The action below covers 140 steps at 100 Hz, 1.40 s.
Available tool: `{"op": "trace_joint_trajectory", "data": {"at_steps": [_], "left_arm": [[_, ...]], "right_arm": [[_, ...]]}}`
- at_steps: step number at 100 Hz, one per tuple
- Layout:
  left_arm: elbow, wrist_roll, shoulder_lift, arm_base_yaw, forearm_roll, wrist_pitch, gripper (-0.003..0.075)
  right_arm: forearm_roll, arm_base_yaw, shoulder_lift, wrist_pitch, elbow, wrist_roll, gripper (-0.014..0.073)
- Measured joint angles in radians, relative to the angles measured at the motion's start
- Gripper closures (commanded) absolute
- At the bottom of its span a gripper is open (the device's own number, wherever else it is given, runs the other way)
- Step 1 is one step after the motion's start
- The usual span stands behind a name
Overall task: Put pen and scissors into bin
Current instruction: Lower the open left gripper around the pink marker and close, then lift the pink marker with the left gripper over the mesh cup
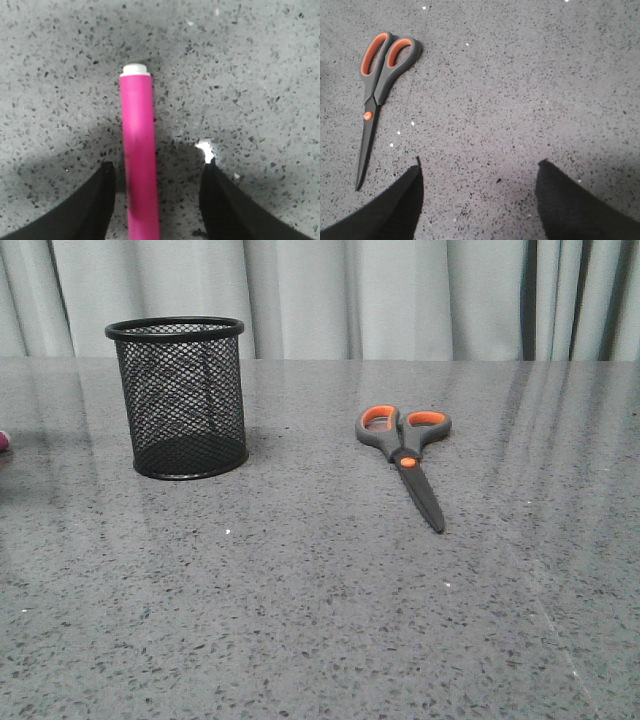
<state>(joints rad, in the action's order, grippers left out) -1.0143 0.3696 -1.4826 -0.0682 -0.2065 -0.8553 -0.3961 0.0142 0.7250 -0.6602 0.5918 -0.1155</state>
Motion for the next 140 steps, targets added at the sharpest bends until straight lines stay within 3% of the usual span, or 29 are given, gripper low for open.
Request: {"op": "trace_joint_trajectory", "data": {"at_steps": [13,47,82,101,120,140], "left_arm": [[0.0,0.0,0.0,0.0,0.0,-0.004,0.0431],[0.0,0.0,0.0,0.0,0.0,-0.012,0.0741],[-0.029,0.008,0.011,0.0,-0.028,-0.027,0.0742],[-0.053,0.068,0.133,0.0,-0.116,0.009,0.0742],[-0.055,0.236,0.264,0.0,-0.418,0.087,0.0742],[-0.055,0.46,0.282,0.0,-0.755,0.119,0.0742]], "right_arm": [[0.0,0.0,0.0,-0.003,0.0,0.0,0.0161],[0.0,0.0,0.0,-0.006,0.0,0.0,0.0161],[0.0,0.0,0.0,-0.009,0.0,0.0,0.0161],[0.0,0.0,0.0,-0.014,0.0,0.0,0.0161],[0.0,0.0,0.0,-0.014,0.0,0.0,0.0161],[0.0,0.0,0.0,-0.014,0.0,0.0,0.0161]]}}
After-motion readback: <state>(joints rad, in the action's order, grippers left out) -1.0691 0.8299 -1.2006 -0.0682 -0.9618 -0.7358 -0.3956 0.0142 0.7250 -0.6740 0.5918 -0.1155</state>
